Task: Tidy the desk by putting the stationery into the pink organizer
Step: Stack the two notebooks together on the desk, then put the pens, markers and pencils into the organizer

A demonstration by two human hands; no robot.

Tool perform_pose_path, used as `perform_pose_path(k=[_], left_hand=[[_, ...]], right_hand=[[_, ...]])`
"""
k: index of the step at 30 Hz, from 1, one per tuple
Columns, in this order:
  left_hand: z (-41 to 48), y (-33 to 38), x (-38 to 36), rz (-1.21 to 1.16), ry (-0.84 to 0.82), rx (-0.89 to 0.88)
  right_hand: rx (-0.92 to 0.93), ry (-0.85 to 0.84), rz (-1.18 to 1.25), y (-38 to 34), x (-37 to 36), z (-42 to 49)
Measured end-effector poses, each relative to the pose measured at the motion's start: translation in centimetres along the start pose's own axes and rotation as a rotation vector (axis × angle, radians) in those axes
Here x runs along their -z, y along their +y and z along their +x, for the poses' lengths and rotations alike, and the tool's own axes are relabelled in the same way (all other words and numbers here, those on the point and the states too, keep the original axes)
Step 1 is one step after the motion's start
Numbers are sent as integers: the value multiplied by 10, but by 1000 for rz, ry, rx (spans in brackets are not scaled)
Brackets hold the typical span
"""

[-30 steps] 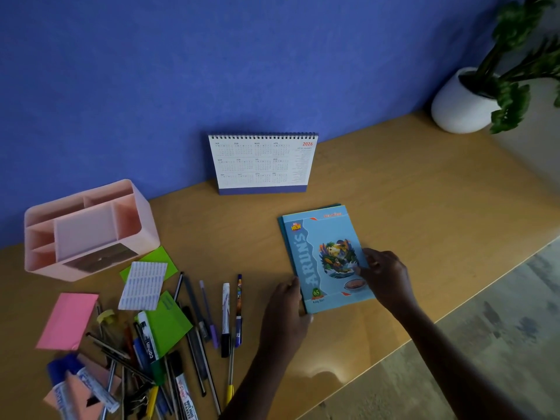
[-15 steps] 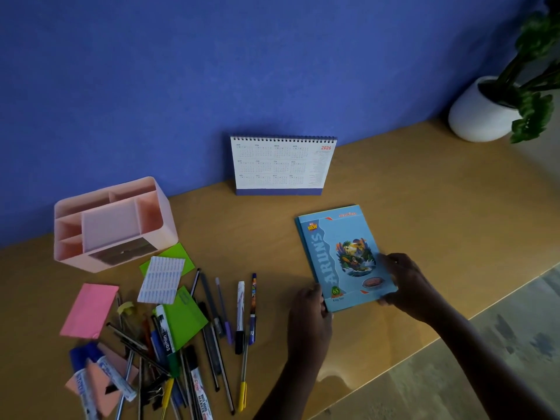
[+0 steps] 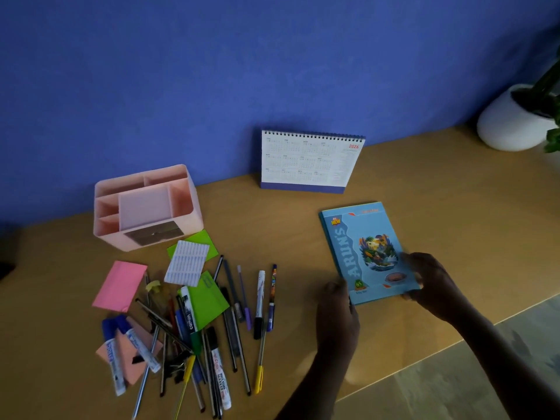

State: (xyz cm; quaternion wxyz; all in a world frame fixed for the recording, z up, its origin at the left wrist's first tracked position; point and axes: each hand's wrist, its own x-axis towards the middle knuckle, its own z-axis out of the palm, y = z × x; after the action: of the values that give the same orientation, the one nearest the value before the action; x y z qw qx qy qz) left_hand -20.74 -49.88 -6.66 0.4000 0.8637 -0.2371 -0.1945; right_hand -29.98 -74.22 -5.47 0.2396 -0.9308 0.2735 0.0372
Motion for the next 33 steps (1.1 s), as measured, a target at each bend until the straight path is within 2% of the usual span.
perform_pose_path(k=[5, 10, 14, 21, 27, 33], left_hand=[[-18, -4, 11, -127, -71, 19], [-37, -16, 44, -232, -5, 117], [-47, -39, 84, -252, 101, 135], [-67, -98, 181, -198, 398, 224], [-86, -154, 254, -157, 568, 389], [-91, -186, 290, -105, 610, 405]], right_hand=[[50, 97, -98, -27, -6, -17], [157, 211, -23, -100, -28, -32], [235, 172, 174, -178, -60, -34], [339, -18, 335, -299, -120, -35], [196, -184, 371, -380, -160, -42], [87, -149, 191, -430, -185, -35]])
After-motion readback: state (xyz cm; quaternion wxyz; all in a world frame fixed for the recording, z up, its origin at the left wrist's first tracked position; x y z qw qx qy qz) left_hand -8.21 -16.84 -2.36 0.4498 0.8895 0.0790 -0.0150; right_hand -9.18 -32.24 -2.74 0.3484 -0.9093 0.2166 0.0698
